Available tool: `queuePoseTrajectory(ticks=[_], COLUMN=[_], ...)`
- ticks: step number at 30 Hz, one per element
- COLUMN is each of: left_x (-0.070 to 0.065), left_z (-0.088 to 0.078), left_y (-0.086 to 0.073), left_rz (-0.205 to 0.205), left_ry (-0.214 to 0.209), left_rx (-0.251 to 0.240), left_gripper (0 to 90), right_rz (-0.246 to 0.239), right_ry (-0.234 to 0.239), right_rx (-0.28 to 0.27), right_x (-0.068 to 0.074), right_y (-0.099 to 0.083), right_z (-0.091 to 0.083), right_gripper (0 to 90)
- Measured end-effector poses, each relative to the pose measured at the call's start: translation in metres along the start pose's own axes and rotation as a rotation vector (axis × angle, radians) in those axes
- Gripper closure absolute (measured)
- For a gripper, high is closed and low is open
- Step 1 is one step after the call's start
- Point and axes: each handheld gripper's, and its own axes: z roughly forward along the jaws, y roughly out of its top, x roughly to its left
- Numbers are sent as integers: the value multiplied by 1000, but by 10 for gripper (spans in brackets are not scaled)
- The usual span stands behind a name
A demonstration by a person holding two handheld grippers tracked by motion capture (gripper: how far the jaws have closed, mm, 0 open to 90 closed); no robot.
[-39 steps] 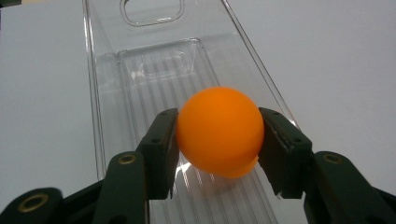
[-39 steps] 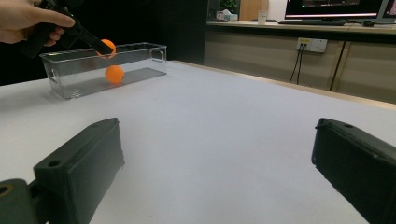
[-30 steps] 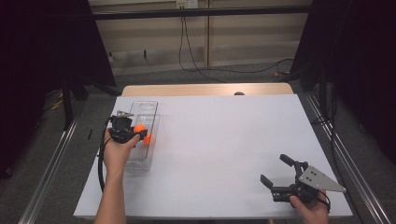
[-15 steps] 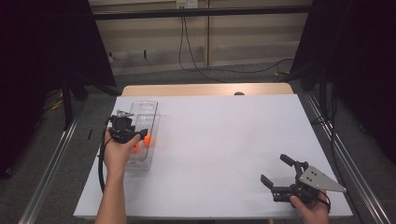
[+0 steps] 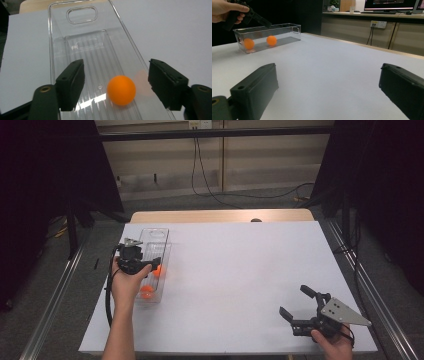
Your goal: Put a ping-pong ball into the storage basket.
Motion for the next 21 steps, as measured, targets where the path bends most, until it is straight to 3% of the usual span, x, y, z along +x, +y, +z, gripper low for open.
queuePoseTrajectory(ticks=[11, 21], left_x=[-8, -16], left_z=[-4, -8], left_y=[0, -1], left_rz=[2, 20], left_ry=[-15, -35], left_rx=[-41, -76], left_gripper=[156, 110], right_rz=[5, 2], right_ry=[2, 4], right_rx=[1, 0], right_x=[0, 0], right_y=[0, 0], right_z=[2, 3], right_gripper=[15, 15])
